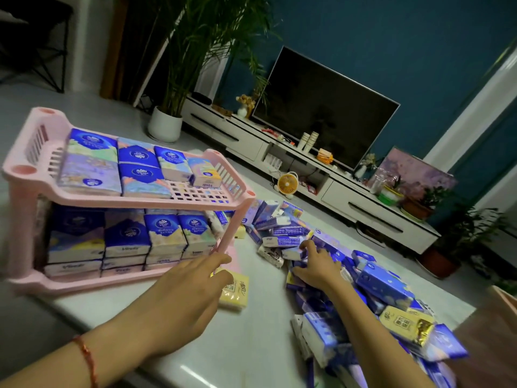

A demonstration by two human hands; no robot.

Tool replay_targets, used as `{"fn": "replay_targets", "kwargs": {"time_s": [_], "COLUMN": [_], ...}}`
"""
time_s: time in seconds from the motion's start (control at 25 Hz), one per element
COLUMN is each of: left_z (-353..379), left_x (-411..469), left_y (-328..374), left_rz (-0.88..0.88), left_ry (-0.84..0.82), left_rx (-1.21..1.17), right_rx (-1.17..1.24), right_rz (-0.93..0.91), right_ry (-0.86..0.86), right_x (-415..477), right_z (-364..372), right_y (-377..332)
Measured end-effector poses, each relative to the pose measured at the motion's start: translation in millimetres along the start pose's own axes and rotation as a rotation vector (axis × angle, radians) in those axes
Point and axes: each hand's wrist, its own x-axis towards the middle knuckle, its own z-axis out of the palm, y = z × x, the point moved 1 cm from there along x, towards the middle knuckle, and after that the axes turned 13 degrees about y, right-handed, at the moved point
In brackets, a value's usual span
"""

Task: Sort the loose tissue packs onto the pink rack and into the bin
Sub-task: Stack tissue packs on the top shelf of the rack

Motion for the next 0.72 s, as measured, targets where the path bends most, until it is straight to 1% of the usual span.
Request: {"fn": "replay_targets", "kwargs": {"time_s": [0.08, 0.16, 0.2, 0.24, 0.32, 0.36, 0.4, 0.44, 0.48, 0.56, 0.6, 0.64, 0.72], "left_z": [-3, -6, -7, -10, -16, -19, -24, -31, -38, -56, -62, -67, -73], "left_x": [-1, -2, -2, -2, 0, 3, 8, 14, 20, 32, 34, 35, 33], "left_y": [-1, -2, -4, -6, -7, -6, -5, -4, -3, -7, -12, -17, -29], "left_rz": [0.000, -0.014, -0.029, -0.045, -0.068, -0.071, -0.084, -0.108, -0.140, -0.190, -0.194, -0.193, -0.167], "left_ry": [0.006, 0.006, 0.005, 0.009, 0.061, 0.110, 0.175, 0.255, 0.340, 0.463, 0.482, 0.481, 0.463], "left_rx": [-0.002, -0.019, -0.035, -0.052, -0.073, -0.081, -0.093, -0.111, -0.126, -0.081, -0.025, 0.016, 0.038], "right_rx": [-0.041, -0.005, 0.049, 0.136, 0.392, 0.551, 0.694, 0.795, 0.840, 0.773, 0.707, 0.657, 0.620], "right_rz": [-0.084, -0.095, -0.071, -0.023, 0.079, 0.096, 0.059, -0.035, -0.176, -0.507, -0.637, -0.720, -0.773], "right_ry": [0.071, 0.101, 0.119, 0.156, 0.283, 0.364, 0.446, 0.494, 0.504, 0.475, 0.449, 0.416, 0.348], "right_x": [-2, -2, -3, -3, -4, -6, -9, -15, -24, -46, -59, -71, -83], "right_z": [0, -2, -7, -16, -41, -58, -76, -95, -112, -135, -141, -144, -144], "right_y": [0, 3, 4, 5, 3, -2, -14, -32, -53, -100, -120, -135, -151]}}
